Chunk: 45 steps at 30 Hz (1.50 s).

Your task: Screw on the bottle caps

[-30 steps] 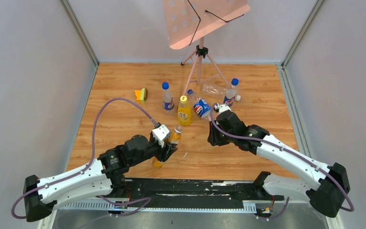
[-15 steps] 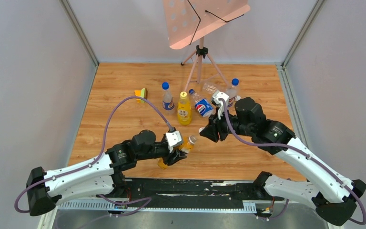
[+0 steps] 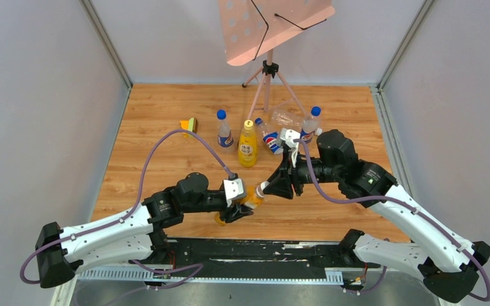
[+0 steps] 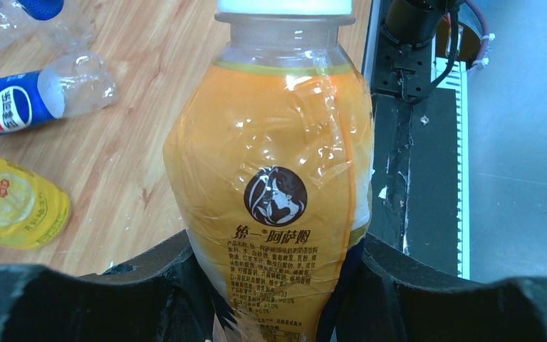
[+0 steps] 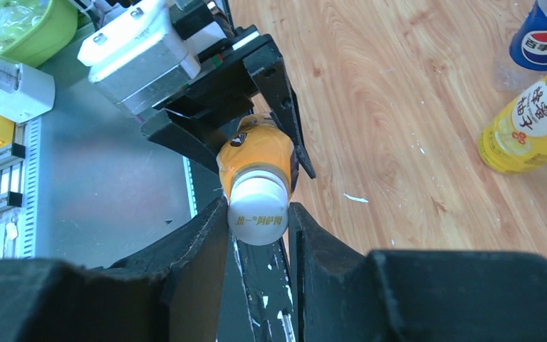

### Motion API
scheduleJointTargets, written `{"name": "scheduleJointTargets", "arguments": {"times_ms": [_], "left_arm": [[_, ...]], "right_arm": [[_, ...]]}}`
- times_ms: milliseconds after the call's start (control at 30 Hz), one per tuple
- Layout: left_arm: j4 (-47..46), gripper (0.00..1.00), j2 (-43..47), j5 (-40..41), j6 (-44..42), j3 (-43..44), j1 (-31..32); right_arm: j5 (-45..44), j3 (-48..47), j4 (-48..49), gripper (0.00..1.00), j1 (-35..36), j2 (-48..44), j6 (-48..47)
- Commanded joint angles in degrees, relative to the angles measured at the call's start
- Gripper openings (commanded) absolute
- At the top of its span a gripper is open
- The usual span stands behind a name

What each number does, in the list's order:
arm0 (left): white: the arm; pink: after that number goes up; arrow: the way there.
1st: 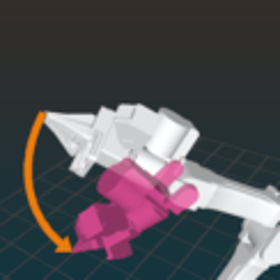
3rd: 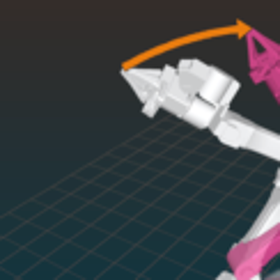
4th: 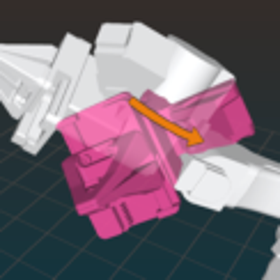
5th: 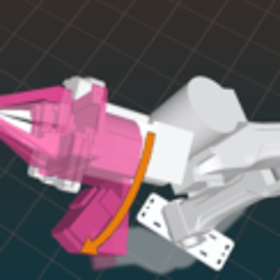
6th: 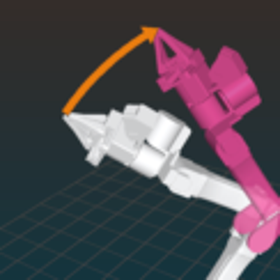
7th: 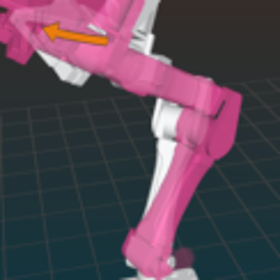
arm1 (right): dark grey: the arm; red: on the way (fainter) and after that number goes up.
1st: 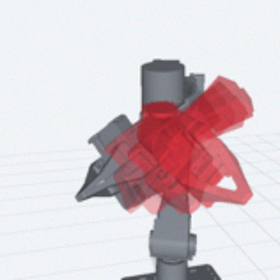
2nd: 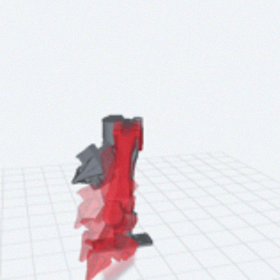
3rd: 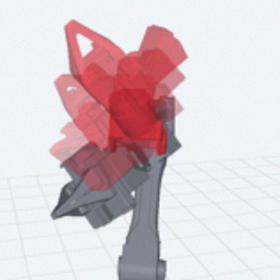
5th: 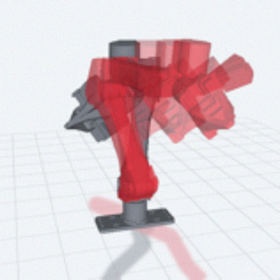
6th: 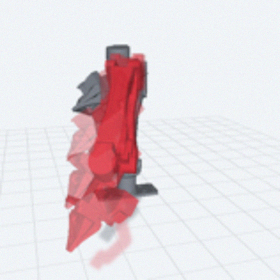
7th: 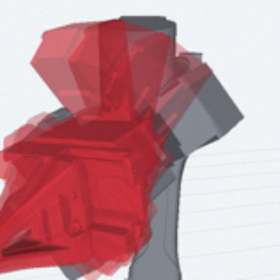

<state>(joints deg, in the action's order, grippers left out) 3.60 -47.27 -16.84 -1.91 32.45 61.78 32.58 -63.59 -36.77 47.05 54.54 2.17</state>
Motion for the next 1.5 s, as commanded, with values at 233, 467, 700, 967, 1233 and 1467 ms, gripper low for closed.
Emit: {"name": "scheduleJointTargets", "arguments": {"times_ms": [233, 467, 700, 967, 1233, 1467], "left_arm": [[-6.2, 0.27, 2.1, -2.4, -0.7, 2.6, 0.0], [-8.2, 0.24, 5.1, -2.5, -0.5, 1.3, -0.1], [-8.0, 0.21, 3.0, -4.8, -1.3, 3.0, -0.1], [1.6, 0.15, -1.4, -10.2, -6.8, 10.3, -0.6], [-1.9, 0.14, -4.7, -21.1, -5.2, 12.0, -5.8], [-4.5, 0.12, -7.6, -32.2, -3.5, 13.4, -10.2]], "right_arm": [[4.4, 1.4, 3.8, 0.00, -0.2, 0.4, -1.4], [4.3, 1.7, 3.8, 0.00, -0.2, 0.8, -1.9], [9.1, 1.9, 3.7, 0.02, -0.2, 2.0, -5.3], [16.7, 2.9, 2.0, 0.02, -0.2, 2.8, -16.4], [21.2, 3.2, 1.6, 0.03, -0.2, 2.8, -29.1], [23.9, -1.2, -5.8, 0.05, -0.3, 8.2, -39.3]]}}
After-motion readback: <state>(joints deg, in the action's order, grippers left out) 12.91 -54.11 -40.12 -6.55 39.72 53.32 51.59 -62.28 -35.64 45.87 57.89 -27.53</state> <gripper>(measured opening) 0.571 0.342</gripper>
